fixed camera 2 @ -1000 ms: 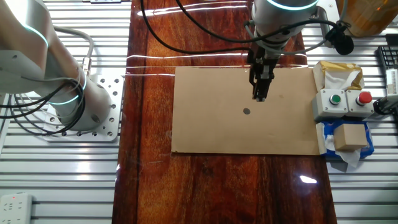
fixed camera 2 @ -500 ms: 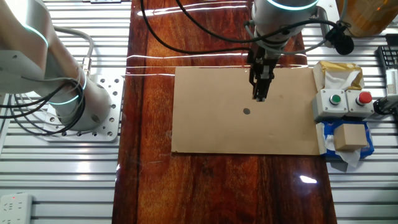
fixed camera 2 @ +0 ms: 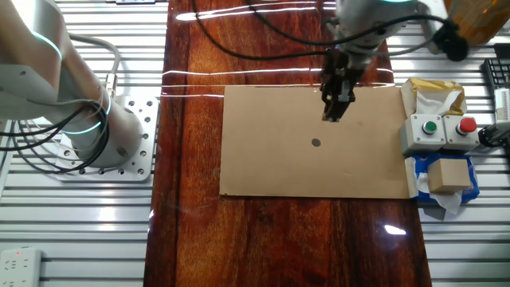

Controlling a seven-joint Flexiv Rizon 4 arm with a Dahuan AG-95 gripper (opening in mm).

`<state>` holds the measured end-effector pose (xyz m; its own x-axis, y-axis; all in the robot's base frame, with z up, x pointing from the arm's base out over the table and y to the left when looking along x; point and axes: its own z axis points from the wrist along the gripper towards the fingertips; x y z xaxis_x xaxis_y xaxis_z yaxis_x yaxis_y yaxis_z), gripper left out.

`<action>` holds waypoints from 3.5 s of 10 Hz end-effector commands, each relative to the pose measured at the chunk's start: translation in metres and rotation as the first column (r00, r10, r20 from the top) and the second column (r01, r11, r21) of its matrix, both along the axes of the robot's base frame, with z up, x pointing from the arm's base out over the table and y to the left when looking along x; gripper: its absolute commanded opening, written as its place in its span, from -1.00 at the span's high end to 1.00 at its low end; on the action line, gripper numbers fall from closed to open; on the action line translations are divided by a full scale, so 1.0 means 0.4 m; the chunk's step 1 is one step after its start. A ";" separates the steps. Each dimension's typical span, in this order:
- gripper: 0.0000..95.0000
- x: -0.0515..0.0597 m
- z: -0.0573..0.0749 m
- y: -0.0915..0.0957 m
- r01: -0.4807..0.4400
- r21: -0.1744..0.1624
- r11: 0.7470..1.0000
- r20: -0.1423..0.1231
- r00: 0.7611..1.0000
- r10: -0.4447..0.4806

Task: Grab the block and place it at the designated location

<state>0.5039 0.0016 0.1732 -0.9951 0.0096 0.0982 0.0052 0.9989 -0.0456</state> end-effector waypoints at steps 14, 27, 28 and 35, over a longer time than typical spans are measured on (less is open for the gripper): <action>1.00 0.191 -0.055 -0.146 -0.040 0.003 0.999 0.019 0.999 0.039; 1.00 0.501 -0.131 -0.305 -0.062 0.023 0.998 0.017 0.998 0.062; 1.00 0.515 -0.134 -0.302 -0.058 0.022 0.998 0.017 0.998 0.058; 1.00 0.594 -0.134 -0.304 -0.057 0.021 0.998 0.028 0.998 0.056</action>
